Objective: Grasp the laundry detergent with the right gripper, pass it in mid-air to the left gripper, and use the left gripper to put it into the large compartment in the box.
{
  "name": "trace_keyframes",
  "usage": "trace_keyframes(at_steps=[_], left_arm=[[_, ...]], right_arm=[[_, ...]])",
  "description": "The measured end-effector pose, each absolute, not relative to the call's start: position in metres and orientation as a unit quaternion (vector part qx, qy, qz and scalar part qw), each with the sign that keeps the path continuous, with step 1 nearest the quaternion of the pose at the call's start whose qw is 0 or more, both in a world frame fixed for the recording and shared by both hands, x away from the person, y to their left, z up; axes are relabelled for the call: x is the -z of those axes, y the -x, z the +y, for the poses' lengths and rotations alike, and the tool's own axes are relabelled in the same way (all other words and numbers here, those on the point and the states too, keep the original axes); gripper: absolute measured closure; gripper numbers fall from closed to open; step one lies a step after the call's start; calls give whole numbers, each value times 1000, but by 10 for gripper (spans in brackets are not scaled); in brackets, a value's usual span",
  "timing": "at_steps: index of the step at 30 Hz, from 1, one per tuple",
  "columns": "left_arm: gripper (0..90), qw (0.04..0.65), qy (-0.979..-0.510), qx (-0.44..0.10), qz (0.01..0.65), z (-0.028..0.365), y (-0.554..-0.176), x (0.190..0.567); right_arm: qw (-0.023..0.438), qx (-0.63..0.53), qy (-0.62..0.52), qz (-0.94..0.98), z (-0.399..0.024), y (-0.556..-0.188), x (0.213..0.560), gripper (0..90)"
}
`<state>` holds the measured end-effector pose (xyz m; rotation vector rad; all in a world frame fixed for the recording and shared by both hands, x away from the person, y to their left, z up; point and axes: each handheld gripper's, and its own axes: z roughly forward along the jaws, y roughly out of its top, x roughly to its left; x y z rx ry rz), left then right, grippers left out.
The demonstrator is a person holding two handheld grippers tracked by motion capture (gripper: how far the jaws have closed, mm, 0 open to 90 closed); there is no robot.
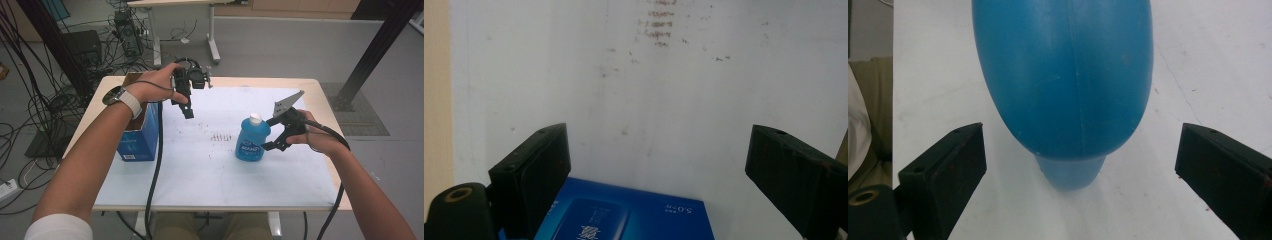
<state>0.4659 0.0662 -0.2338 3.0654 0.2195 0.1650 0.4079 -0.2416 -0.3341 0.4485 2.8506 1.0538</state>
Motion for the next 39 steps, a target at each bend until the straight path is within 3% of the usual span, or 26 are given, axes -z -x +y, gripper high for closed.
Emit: trace_keyframes(at_steps=[39], left_arm=[[113,33,-995,-55,74,68,-465,233]], right_arm=[[35,-344,-147,927,-242,-408,334,61]])
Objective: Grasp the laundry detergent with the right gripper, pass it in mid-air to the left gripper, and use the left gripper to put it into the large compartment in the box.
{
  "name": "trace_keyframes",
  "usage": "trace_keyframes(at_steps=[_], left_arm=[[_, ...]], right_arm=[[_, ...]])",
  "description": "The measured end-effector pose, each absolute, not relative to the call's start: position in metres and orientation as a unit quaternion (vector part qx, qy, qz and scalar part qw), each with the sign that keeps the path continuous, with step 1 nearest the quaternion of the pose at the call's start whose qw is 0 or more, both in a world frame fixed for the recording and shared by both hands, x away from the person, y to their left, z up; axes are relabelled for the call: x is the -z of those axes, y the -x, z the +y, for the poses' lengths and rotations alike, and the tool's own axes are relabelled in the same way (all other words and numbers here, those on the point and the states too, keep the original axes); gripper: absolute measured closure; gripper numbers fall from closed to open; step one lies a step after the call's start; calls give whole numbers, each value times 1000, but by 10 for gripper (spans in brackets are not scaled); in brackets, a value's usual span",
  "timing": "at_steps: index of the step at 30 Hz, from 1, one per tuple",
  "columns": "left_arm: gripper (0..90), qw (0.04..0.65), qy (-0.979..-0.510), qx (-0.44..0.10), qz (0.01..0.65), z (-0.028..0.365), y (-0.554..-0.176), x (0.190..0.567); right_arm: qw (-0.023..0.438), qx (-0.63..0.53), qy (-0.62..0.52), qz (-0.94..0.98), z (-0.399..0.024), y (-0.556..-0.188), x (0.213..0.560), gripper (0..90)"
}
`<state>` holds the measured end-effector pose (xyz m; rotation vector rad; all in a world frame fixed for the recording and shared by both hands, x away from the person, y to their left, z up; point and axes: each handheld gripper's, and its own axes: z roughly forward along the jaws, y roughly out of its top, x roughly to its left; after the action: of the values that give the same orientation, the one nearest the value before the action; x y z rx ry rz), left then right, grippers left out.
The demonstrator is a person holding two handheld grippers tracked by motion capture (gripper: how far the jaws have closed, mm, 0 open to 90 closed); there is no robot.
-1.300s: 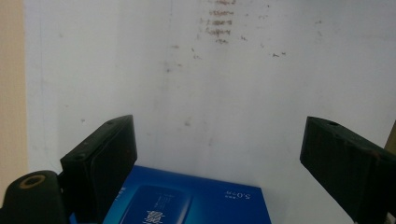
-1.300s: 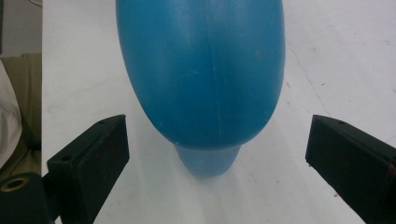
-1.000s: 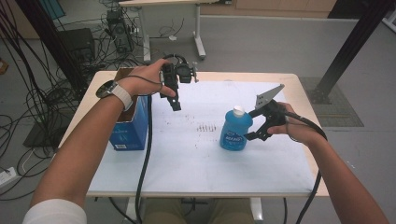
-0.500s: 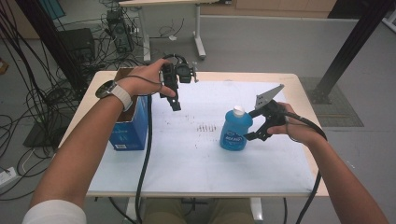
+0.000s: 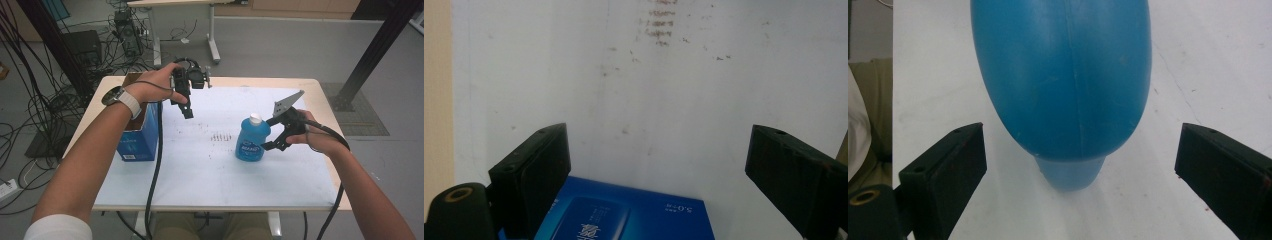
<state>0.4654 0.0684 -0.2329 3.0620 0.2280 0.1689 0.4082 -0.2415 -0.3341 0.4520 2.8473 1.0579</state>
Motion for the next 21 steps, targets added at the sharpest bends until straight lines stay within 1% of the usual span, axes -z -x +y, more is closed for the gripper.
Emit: trace_keyframes(at_steps=[21], left_arm=[[113,34,-995,-54,75,68,-465,233]], right_arm=[[34,-346,-148,926,-242,-408,334,61]])
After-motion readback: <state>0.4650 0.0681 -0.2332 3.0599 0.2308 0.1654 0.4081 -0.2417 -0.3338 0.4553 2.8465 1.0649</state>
